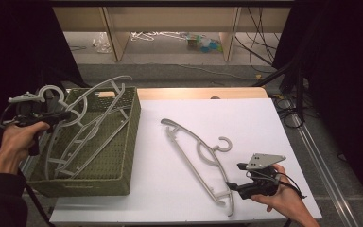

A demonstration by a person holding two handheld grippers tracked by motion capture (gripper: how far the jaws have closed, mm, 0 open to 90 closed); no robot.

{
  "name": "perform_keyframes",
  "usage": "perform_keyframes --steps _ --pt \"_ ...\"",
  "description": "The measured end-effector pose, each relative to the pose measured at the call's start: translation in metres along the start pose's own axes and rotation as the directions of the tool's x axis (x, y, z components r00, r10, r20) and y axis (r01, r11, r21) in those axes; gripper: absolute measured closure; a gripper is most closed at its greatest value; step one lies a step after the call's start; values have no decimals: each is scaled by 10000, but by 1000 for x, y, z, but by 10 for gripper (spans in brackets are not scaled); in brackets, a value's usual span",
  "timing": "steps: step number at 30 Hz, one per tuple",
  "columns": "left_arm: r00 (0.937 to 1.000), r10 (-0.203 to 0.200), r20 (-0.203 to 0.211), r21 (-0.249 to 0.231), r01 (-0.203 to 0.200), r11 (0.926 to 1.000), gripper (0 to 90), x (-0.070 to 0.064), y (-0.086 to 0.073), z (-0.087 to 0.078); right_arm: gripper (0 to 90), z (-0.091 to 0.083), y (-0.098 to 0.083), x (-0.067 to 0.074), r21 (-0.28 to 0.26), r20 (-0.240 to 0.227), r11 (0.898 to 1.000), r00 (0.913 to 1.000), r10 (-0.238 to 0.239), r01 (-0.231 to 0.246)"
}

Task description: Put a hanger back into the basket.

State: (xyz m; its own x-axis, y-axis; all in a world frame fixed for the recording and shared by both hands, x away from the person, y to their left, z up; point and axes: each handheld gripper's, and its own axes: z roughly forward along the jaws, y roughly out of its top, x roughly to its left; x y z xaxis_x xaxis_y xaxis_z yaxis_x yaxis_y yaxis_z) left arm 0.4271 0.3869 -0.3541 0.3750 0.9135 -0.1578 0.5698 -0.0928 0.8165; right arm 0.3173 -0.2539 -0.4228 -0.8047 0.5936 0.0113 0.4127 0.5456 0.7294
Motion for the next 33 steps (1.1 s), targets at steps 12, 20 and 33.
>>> perform_keyframes --steps 12,20,33 --pt "9995 43 -328 836 -15 9965 802 6 -15 19 240 1 0 0 47 -29 10000 10000 -12 12" --pt "9972 700 -266 1738 -643 9827 800 2 -17 29 242 0 0 0 45 -38 10000 10000 -37 37" --pt "9943 879 -600 2325 -718 9700 759 -4 -27 50 243 0 -1 -1 69 -12 10000 10000 -72 72"
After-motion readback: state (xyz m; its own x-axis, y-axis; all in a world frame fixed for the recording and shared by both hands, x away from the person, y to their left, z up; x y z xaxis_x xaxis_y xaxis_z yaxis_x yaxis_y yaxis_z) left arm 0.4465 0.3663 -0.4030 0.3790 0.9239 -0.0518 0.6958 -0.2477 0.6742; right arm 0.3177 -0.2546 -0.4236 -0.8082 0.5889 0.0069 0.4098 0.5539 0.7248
